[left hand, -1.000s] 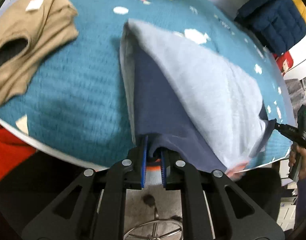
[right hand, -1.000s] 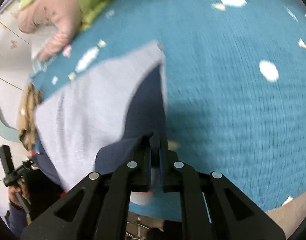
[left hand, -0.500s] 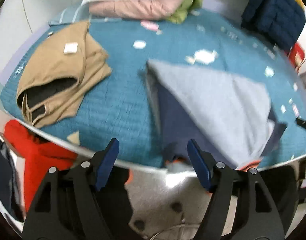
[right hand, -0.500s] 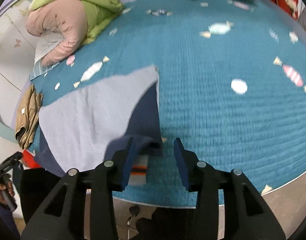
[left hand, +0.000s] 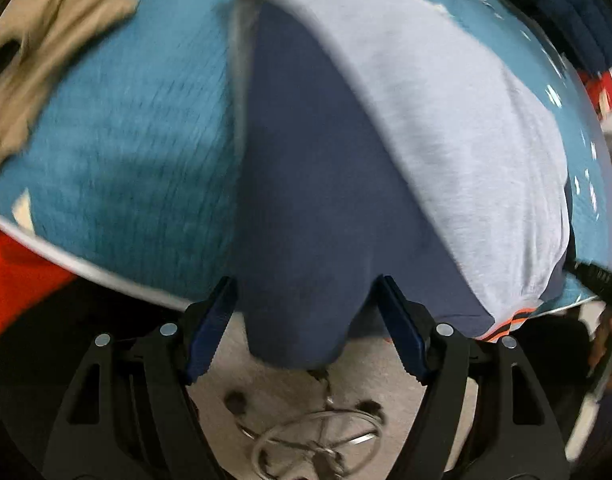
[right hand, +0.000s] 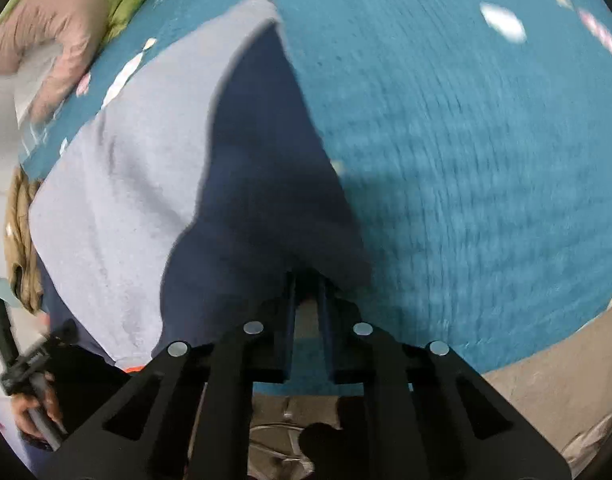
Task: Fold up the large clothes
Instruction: 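Lower the folded hem onto the jacket and open both tools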
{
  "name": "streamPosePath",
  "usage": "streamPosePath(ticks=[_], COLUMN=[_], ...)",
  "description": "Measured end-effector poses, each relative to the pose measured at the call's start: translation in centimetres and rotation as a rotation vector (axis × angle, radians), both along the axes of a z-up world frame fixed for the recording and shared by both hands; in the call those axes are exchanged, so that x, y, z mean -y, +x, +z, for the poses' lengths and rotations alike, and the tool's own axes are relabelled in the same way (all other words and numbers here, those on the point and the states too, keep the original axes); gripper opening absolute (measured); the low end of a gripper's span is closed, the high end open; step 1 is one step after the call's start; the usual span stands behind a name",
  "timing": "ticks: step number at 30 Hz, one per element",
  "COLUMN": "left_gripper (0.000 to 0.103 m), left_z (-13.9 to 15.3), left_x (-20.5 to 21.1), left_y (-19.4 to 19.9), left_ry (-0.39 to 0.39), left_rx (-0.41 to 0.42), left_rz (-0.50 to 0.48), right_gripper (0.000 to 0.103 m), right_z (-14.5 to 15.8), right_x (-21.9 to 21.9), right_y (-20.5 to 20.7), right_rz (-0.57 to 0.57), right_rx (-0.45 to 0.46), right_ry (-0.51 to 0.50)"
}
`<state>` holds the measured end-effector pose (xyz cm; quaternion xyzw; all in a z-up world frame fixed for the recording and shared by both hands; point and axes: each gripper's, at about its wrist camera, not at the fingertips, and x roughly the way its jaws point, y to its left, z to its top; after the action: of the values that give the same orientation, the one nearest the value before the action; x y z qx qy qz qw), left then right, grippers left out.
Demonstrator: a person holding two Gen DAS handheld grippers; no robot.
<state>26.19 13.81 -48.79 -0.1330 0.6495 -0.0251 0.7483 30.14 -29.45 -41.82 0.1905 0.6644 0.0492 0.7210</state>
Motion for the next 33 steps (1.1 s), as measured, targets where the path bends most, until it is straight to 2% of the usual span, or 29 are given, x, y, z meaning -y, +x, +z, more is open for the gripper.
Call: streamPosePath(ticks=[2,5,7,10,12,16,18,20,21,22,25,26,29,31,33], left_gripper=[0.073,0.073,0.074,0.074,0.074,0.074,0.074,0.07,0.07,0.071,0.071,0.072,0.074,0.077,0.079], left_z=[1.0,4.7,7.4,9.8,10.3,8.5,6.6,3.3,1.9,1.4,1.4,1.4,2.2,3.1,3.2], left_x=[-1.0,-2.0,-2.3,-1.4,-0.2,1.4,2.0,1.2,0.7,0.5,0.9,0.8,-0.3,-2.0,-2.9], left_y=[0.0,0.8,2.1,4.7,6.6,12.0,13.9,15.6,16.1,16.1,15.8,15.8,15.5,14.4,13.5], left_ry=[-0.03,-0.026,-0.059,-0.087,-0.101,-0.15,-0.13,-0.101,-0.12,-0.136,-0.111,-0.117,-0.213,-0.311,-0.373], left_rx=[0.027,0.135,0.221,0.301,0.328,0.332,0.328,0.227,0.201,0.222,0.261,0.266,0.289,0.318,0.315], left_rz=[0.032,0.05,0.048,-0.01,-0.034,-0.082,-0.108,-0.057,-0.036,-0.038,-0.089,-0.094,-0.05,0.01,0.051], right_gripper=[0.012,0.012,0.017,0.017,0.017,0.017,0.017,0.017,0.017,0.017,0.017,0.017,0.017,0.008,0.002], right_z=[-0.1,0.3,0.8,2.8,4.9,7.7,8.7,9.4,9.9,10.3,11.6,12.0,10.4,7.7,5.4], right_x=[0.6,0.1,-0.6,-1.1,-1.9,-4.5,-6.4,-7.7,-8.6,-9.2,-12.4,-13.1,-15.6,-18.0,-19.1], right_y=[0.0,0.1,0.1,-0.2,-0.6,0.2,1.0,1.8,2.4,2.8,4.7,5.3,8.0,10.1,11.6], right_rz=[-0.031,-0.005,0.003,0.003,0.014,0.053,0.08,0.099,0.101,0.108,0.149,0.142,0.154,0.189,0.196], right_rx=[-0.006,-0.003,0.013,0.081,0.154,0.249,0.285,0.32,0.341,0.351,0.413,0.431,0.38,0.321,0.262], right_ry=[0.036,-0.007,-0.034,-0.046,-0.082,-0.09,-0.09,-0.102,-0.093,-0.086,-0.152,-0.115,0.046,0.08,0.131])
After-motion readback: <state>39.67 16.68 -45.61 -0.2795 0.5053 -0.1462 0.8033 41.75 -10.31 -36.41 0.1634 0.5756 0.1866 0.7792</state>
